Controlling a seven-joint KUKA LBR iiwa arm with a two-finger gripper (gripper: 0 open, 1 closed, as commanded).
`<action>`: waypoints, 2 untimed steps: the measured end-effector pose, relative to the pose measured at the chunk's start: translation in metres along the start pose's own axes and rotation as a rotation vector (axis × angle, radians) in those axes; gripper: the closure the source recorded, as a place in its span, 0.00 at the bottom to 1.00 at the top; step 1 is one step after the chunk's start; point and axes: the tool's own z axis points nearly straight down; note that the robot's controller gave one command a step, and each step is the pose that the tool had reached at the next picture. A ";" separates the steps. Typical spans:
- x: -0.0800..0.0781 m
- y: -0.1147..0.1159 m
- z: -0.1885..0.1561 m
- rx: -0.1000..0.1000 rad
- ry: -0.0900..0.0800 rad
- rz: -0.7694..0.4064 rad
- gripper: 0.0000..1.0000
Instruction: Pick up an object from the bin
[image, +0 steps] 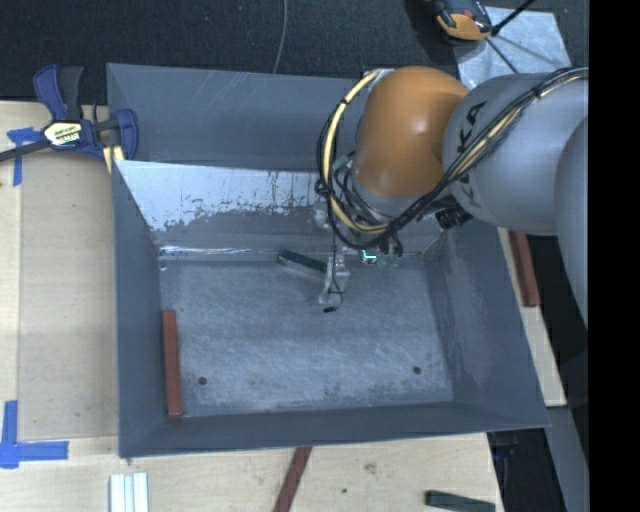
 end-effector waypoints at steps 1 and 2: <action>-0.002 0.000 -0.005 0.000 -0.008 0.001 0.00; 0.001 -0.019 0.081 0.000 -0.010 -0.053 1.00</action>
Offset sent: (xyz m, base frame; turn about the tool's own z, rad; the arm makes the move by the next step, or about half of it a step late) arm -0.0024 -0.0188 -0.0817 -0.0542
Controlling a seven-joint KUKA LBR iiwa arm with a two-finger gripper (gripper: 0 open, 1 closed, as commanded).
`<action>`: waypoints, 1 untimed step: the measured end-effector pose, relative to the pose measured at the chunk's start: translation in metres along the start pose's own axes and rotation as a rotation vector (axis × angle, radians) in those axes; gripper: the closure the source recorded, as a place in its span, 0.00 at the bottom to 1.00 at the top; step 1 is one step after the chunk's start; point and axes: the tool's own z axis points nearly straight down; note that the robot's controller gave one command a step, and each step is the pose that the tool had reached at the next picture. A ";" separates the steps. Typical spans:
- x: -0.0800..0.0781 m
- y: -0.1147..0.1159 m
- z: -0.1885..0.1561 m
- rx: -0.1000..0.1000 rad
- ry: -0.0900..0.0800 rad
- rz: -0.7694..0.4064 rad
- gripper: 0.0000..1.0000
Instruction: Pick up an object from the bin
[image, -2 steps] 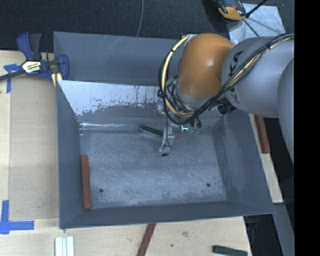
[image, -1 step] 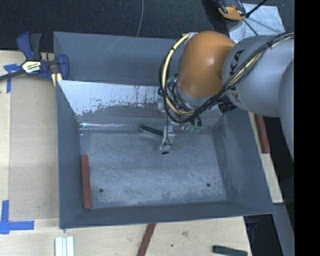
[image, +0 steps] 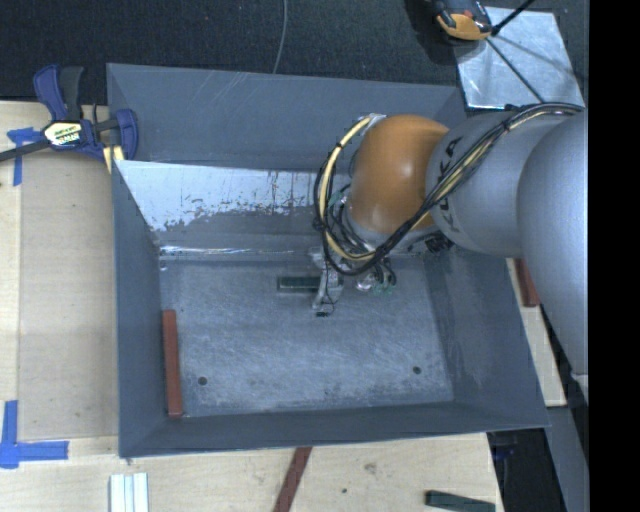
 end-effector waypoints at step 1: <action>0.000 0.000 0.000 0.000 0.000 0.001 1.00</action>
Offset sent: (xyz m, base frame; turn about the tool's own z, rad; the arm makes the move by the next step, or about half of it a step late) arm -0.0147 -0.0068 0.1127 -0.0564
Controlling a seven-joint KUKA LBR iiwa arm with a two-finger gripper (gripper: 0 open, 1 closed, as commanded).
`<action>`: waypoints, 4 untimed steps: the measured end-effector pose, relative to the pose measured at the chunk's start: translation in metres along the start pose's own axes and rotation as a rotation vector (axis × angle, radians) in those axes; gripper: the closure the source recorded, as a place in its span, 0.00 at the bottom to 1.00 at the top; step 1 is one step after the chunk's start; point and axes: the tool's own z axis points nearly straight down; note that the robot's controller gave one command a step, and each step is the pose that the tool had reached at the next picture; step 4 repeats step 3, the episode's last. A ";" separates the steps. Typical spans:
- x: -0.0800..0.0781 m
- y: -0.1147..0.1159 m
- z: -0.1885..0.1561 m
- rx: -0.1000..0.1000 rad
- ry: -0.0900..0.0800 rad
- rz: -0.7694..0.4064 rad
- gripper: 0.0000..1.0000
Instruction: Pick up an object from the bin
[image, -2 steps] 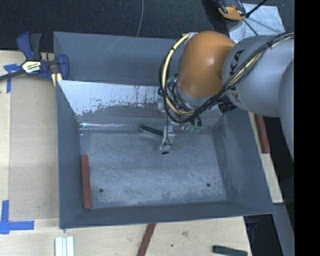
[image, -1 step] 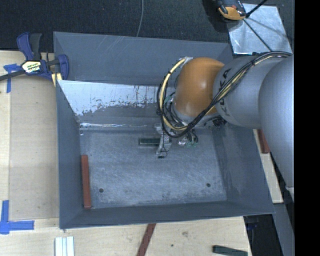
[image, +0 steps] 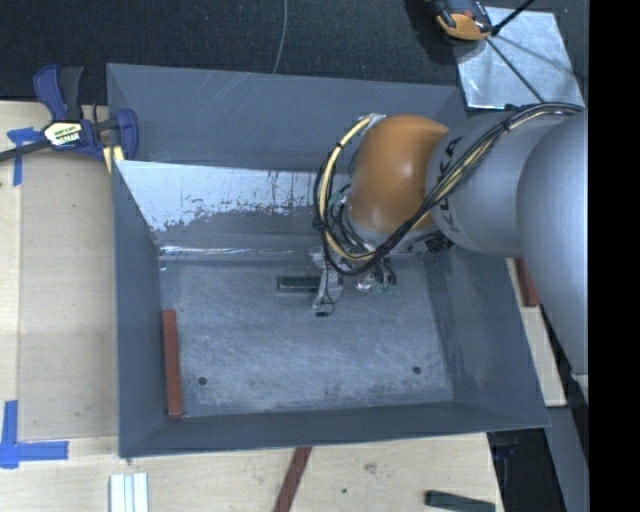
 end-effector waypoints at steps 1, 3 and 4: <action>0.003 0.000 -0.005 0.000 0.006 -0.005 1.00; 0.030 0.020 -0.142 0.000 0.002 -0.061 1.00; 0.030 0.020 -0.142 0.000 0.002 -0.061 1.00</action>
Offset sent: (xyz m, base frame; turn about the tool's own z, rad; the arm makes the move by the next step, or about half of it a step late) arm 0.0070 -0.0332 -0.0011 0.1013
